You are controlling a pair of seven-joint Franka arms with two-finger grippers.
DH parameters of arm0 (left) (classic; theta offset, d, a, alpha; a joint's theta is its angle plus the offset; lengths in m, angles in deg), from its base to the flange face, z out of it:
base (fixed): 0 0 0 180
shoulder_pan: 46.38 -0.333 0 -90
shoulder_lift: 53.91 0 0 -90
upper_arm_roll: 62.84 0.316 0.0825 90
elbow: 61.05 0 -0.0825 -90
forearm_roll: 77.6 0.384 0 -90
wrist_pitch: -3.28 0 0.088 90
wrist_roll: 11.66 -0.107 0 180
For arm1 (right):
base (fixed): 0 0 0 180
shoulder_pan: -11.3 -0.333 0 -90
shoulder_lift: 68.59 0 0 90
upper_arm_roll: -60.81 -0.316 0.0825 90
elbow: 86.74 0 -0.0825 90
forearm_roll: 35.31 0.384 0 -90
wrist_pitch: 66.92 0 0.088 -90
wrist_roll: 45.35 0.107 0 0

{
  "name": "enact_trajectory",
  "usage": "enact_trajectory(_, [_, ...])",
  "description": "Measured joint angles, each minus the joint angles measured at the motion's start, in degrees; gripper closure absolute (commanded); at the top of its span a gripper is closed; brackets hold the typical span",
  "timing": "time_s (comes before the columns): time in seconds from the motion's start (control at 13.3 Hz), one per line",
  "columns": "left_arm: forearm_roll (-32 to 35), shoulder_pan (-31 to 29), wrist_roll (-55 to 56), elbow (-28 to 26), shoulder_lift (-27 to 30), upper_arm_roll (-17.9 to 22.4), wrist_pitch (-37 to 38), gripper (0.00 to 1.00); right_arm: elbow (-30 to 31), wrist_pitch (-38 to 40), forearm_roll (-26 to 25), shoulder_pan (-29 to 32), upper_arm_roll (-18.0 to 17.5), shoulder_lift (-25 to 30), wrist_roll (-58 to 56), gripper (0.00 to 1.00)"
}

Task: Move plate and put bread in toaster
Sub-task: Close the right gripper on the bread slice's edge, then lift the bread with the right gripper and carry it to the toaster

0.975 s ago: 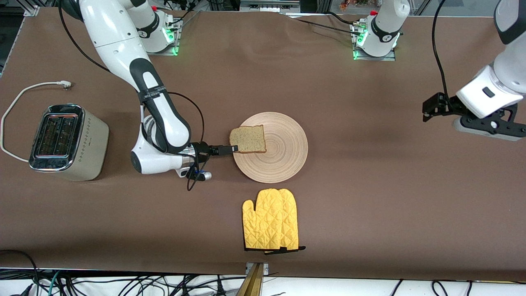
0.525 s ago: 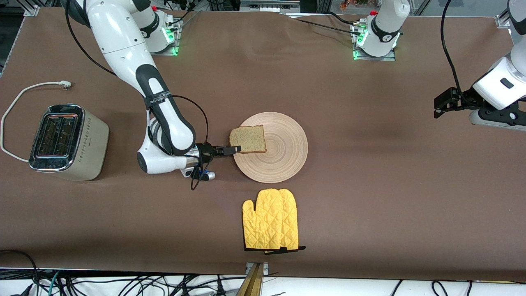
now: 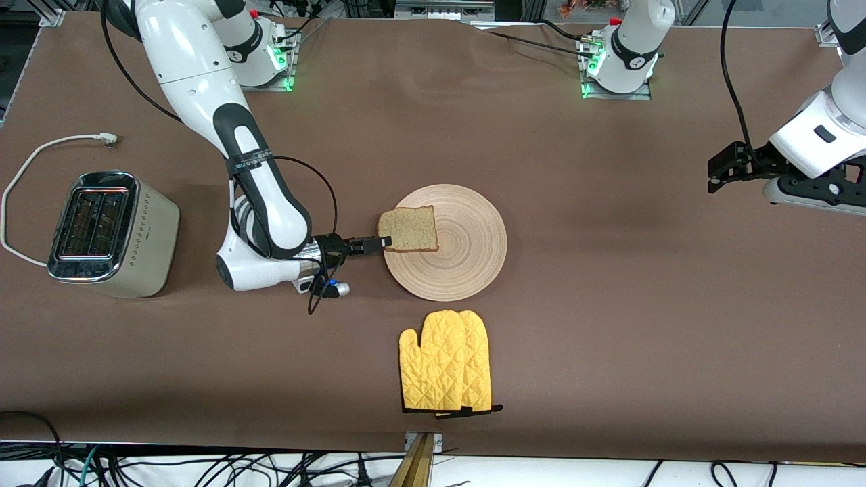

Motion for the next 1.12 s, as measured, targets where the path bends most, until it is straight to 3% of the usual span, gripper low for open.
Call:
enact_trajectory(0.3, [0.0,0.0,0.0,0.1,0.0,-0.1,0.0,0.00,2.1,0.4,-0.1,-0.2,0.0,0.0,0.0,0.36])
enact_trajectory(0.6, [0.0,0.0,0.0,0.1,0.0,-0.1,0.0,0.00,2.4,0.4,-0.1,-0.3,0.0,0.0,0.0,0.87])
enact_trajectory(0.75, [0.0,0.0,0.0,0.1,0.0,-0.1,0.0,0.00,2.4,0.5,-0.1,-0.3,0.0,0.2,0.0,1.00])
enact_trajectory(1.12, [0.0,0.0,0.0,0.1,0.0,-0.2,0.0,0.00,2.3,0.5,-0.1,-0.3,0.0,1.3,0.0,1.00])
